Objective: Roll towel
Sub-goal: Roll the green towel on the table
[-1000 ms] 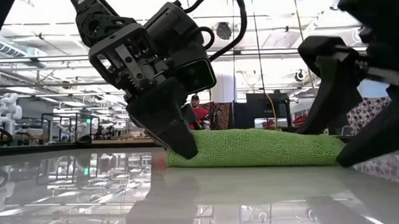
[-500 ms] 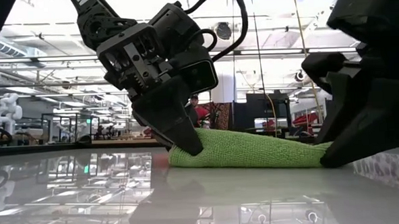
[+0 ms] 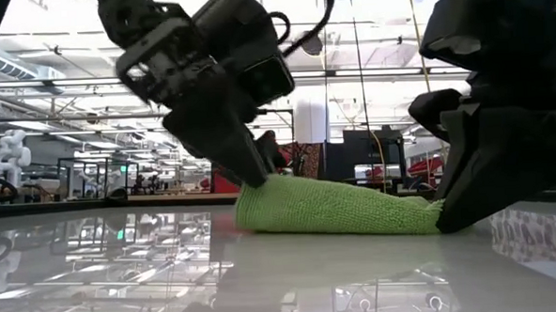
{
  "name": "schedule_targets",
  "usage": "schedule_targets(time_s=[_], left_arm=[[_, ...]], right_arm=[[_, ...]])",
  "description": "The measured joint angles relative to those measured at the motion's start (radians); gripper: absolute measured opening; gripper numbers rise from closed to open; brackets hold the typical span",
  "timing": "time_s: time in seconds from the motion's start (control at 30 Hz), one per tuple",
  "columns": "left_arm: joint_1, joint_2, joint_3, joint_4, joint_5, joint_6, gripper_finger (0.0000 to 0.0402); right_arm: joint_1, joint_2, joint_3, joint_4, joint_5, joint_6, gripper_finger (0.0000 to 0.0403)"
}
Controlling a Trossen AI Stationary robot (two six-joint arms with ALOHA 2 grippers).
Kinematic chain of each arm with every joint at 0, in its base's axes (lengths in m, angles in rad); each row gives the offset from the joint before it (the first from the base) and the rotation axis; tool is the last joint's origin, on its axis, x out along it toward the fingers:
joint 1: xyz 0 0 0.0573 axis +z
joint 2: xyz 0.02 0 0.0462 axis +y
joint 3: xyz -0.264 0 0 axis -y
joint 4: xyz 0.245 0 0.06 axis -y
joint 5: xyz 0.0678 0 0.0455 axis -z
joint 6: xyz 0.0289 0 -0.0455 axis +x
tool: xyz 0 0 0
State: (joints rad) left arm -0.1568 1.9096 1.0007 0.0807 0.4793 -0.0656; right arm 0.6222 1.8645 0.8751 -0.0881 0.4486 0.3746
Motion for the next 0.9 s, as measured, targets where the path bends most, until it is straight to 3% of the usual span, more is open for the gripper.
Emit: schedule_targets(time_s=[0.17, 0.4, 0.57, 0.9], left_arm=[[-0.061, -0.06, 0.0, -0.078, -0.199, 0.144, 0.0183], [-0.222, -0.056, 0.001, -0.104, -0.637, 0.441, 0.0183], [-0.302, -0.04, 0.002, -0.065, -0.846, 0.568, 0.0183], [-0.344, 0.006, 0.003, 0.0, -0.847, 0.606, 0.0184]], right_arm=[[-0.006, -0.004, -0.001, 0.002, -0.025, 0.006, 0.0005], [-0.019, -0.036, -0.001, 0.003, -0.066, 0.006, 0.0006], [-0.03, -0.047, -0.002, 0.001, -0.08, 0.001, 0.0006], [-0.041, -0.049, -0.002, 0.005, -0.108, 0.0, 0.0006]])
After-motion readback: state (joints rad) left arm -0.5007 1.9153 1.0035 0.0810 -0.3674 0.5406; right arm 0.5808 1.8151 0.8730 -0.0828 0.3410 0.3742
